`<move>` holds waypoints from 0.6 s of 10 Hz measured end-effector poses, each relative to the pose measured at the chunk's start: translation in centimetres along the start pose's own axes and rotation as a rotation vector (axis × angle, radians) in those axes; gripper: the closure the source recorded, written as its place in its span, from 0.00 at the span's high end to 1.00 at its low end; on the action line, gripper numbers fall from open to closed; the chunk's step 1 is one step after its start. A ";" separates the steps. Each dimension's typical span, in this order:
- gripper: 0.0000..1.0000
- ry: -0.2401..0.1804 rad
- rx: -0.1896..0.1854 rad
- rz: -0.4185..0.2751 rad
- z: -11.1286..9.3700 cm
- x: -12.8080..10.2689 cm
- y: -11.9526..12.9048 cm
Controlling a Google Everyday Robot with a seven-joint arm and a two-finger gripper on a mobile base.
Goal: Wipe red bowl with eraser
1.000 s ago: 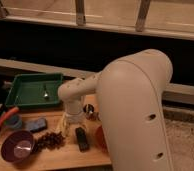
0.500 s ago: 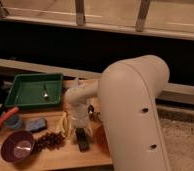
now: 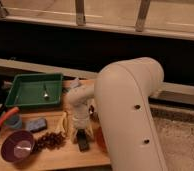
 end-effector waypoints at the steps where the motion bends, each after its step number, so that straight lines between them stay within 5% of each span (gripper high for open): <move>1: 0.45 -0.004 0.005 -0.008 0.0 0.0 0.2; 6: 0.01 -0.048 0.028 -0.028 -1.2 0.2 0.9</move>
